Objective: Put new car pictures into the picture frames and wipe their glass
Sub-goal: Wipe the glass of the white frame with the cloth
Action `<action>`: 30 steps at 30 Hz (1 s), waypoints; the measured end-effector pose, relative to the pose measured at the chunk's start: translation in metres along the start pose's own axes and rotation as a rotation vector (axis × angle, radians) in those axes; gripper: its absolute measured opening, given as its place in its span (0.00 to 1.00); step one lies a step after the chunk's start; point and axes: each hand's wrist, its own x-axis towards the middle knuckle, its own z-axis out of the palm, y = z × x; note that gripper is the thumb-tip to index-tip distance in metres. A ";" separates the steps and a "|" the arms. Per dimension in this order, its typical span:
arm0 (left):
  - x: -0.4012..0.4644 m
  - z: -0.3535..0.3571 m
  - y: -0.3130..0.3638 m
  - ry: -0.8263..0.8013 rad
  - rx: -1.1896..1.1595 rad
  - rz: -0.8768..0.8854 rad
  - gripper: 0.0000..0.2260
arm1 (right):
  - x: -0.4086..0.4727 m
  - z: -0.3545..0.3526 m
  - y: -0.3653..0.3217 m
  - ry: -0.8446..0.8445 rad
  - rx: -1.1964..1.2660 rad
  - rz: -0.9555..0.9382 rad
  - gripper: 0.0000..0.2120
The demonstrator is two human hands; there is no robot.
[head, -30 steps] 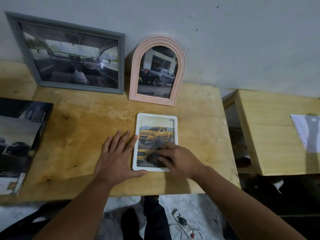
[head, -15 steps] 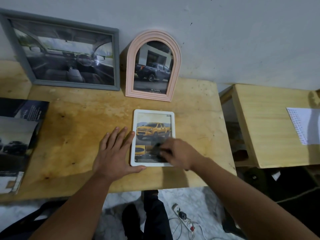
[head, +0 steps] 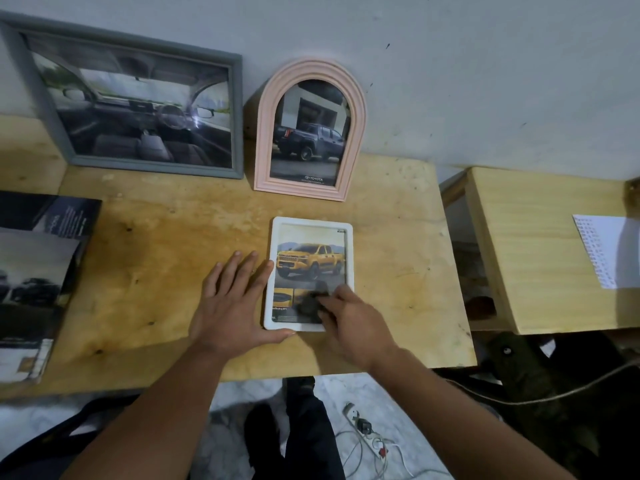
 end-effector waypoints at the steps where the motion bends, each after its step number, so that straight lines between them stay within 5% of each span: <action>1: 0.000 0.000 0.000 -0.003 -0.002 0.000 0.59 | 0.009 -0.006 0.006 0.048 -0.038 0.018 0.13; 7: 0.001 0.001 0.000 -0.008 -0.006 0.000 0.59 | -0.007 0.011 0.004 0.030 -0.221 0.159 0.06; 11: 0.001 0.001 0.000 -0.010 -0.002 0.001 0.58 | -0.019 0.030 -0.031 0.096 -0.093 0.093 0.09; 16: -0.001 0.003 0.000 0.010 -0.043 0.013 0.55 | 0.027 0.006 -0.042 0.002 0.359 -0.070 0.15; 20: 0.001 0.000 0.000 0.000 -0.021 0.015 0.58 | 0.094 -0.013 0.003 0.348 0.217 0.001 0.17; 23: 0.001 0.001 0.000 -0.004 -0.015 0.017 0.58 | 0.116 0.015 0.006 0.370 0.021 0.009 0.18; 30: 0.002 0.003 -0.002 -0.007 -0.014 0.022 0.58 | 0.030 0.046 -0.009 0.197 0.149 -0.380 0.17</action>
